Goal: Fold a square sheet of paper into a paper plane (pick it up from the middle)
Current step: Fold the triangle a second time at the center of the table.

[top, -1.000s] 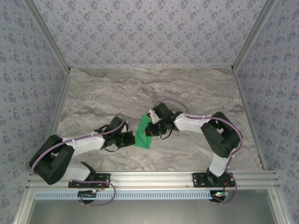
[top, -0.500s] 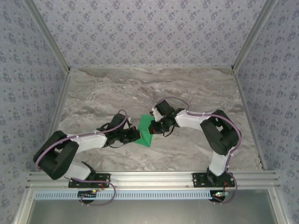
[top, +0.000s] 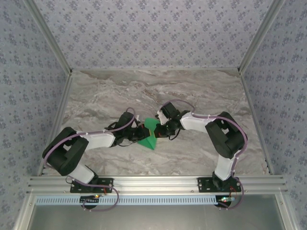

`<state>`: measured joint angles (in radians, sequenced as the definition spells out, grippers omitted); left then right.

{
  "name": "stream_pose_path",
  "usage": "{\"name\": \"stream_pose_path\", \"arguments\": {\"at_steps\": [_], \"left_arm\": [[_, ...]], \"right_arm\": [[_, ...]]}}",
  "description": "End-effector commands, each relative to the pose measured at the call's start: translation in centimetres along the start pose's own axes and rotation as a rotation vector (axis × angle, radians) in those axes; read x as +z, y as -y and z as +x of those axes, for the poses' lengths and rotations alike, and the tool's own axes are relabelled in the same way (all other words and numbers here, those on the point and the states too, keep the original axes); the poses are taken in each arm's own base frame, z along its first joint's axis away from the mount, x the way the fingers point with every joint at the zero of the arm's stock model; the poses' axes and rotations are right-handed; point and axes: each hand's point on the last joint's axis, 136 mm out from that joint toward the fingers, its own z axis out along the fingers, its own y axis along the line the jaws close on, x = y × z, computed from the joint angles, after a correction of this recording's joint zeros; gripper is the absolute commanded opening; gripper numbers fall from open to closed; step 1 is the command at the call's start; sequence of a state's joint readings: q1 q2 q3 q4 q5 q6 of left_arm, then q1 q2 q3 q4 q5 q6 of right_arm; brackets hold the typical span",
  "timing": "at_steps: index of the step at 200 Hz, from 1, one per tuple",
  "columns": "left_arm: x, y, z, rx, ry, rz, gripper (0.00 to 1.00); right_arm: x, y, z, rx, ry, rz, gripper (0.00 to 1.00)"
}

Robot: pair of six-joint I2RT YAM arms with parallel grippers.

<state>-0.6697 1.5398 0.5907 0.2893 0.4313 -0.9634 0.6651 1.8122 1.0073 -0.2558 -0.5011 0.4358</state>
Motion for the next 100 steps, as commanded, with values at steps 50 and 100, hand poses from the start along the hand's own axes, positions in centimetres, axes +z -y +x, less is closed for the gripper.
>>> {"name": "stream_pose_path", "arguments": {"at_steps": [50, 100], "left_arm": [[0.39, 0.0, 0.51, 0.003, -0.029, -0.02, 0.02], [0.97, -0.32, 0.86, 0.012, -0.05, -0.03, 0.02]], "right_arm": [[0.99, -0.36, 0.49, -0.009, -0.051, -0.024, 0.01], [1.02, -0.57, 0.16, -0.02, -0.048, -0.031, 0.01]]}}
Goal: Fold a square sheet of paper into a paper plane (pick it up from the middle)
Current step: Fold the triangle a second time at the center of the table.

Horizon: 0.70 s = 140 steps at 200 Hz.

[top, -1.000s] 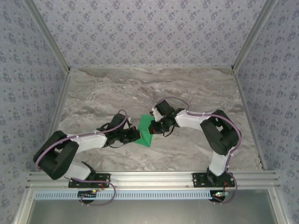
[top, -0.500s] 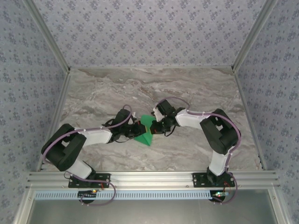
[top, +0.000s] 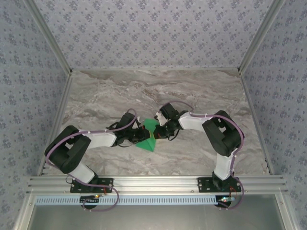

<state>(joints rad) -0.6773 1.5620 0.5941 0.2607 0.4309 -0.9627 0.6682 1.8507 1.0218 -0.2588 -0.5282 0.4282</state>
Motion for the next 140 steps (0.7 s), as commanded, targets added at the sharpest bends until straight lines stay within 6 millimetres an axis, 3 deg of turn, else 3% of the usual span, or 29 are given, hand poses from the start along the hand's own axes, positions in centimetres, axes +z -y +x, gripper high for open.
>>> {"name": "stream_pose_path", "arguments": {"at_steps": [1, 140], "left_arm": [[0.5, 0.6, 0.1, 0.026, -0.02, 0.003, 0.02], [1.4, -1.4, 0.8, 0.015, -0.05, -0.065, 0.01]], "right_arm": [[0.1, -0.6, -0.2, -0.024, -0.014, -0.016, 0.01], [0.5, 0.3, -0.2, -0.011, -0.028, 0.016, 0.01]]}}
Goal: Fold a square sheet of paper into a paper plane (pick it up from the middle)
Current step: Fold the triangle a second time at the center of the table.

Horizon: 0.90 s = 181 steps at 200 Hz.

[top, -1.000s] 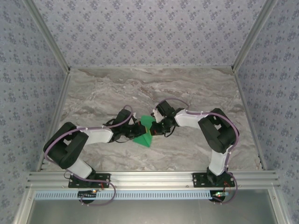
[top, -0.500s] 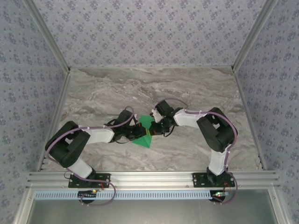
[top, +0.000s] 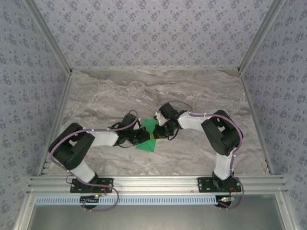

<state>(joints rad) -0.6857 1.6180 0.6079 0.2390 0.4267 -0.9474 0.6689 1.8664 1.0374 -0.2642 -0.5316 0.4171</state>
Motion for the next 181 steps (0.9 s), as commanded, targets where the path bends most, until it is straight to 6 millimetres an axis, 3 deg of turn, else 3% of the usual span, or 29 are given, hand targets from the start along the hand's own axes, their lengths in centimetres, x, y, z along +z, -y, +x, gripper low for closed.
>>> {"name": "stream_pose_path", "arguments": {"at_steps": [1, 122, 156, 181], "left_arm": [[0.4, 0.0, 0.1, 0.021, -0.014, -0.017, 0.01], [0.9, -1.7, 1.0, 0.009, -0.043, -0.081, 0.01], [0.9, -2.1, 1.2, 0.009, -0.054, -0.102, 0.01], [0.8, -2.7, 1.5, 0.004, -0.06, -0.129, 0.0]], "right_arm": [[0.3, 0.4, 0.1, -0.002, -0.024, 0.017, 0.01], [0.1, 1.3, 0.2, 0.009, -0.025, 0.063, 0.01], [-0.7, 1.0, 0.1, 0.013, -0.014, 0.07, 0.1], [-2.8, 0.6, -0.6, 0.026, 0.052, 0.079, 0.18]]}}
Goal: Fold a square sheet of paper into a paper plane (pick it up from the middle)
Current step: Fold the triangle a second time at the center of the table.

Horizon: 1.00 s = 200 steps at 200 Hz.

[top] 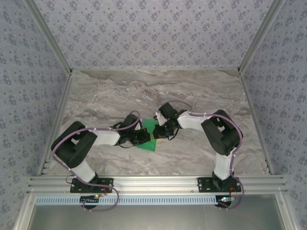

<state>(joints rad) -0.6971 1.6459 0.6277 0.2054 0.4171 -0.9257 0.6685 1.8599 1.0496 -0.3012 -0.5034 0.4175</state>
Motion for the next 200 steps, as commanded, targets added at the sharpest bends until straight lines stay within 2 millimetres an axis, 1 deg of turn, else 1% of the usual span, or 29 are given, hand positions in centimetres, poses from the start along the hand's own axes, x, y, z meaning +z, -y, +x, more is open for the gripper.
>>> {"name": "stream_pose_path", "arguments": {"at_steps": [1, 14, 25, 35, 44, 62, 100, 120, 149, 176, 200], "left_arm": [[0.3, -2.1, 1.1, -0.008, -0.038, -0.094, 0.01], [0.3, -2.3, 1.2, -0.008, -0.04, -0.101, 0.0], [0.3, -2.5, 1.3, -0.007, -0.042, -0.108, 0.0], [0.3, -2.7, 1.4, -0.006, -0.043, -0.112, 0.0], [0.4, -2.7, 1.4, -0.005, -0.043, -0.113, 0.0], [0.4, -2.8, 1.4, -0.003, -0.044, -0.118, 0.0], [0.4, -3.0, 1.5, 0.009, -0.047, -0.129, 0.0], [0.4, -3.1, 1.6, 0.013, -0.047, -0.132, 0.0], [0.4, -3.1, 1.6, 0.017, -0.045, -0.129, 0.0], [0.4, -3.0, 1.6, 0.016, -0.045, -0.126, 0.0], [0.5, -3.1, 1.6, 0.011, -0.041, -0.127, 0.0]], "right_arm": [[-2.5, 0.3, -0.7, 0.018, 0.059, 0.047, 0.18], [-3.5, 0.4, -0.8, 0.036, 0.095, 0.056, 0.21], [-4.0, 0.6, -0.7, 0.05, 0.115, 0.066, 0.22], [-4.2, 0.5, -0.4, 0.058, 0.122, 0.064, 0.22], [-4.1, 0.1, 0.0, 0.061, 0.122, 0.053, 0.19], [-3.5, -0.6, 1.0, 0.063, 0.11, 0.037, 0.12], [-1.6, -3.3, 2.7, 0.046, 0.099, -0.01, 0.03], [-0.7, -3.9, 3.1, 0.065, 0.099, -0.022, 0.01], [0.3, -4.1, 3.4, 0.08, 0.086, -0.038, 0.0], [0.8, -4.5, 3.7, 0.075, 0.067, -0.056, 0.0], [1.2, -4.7, 4.5, 0.062, 0.044, -0.055, 0.0]]}}
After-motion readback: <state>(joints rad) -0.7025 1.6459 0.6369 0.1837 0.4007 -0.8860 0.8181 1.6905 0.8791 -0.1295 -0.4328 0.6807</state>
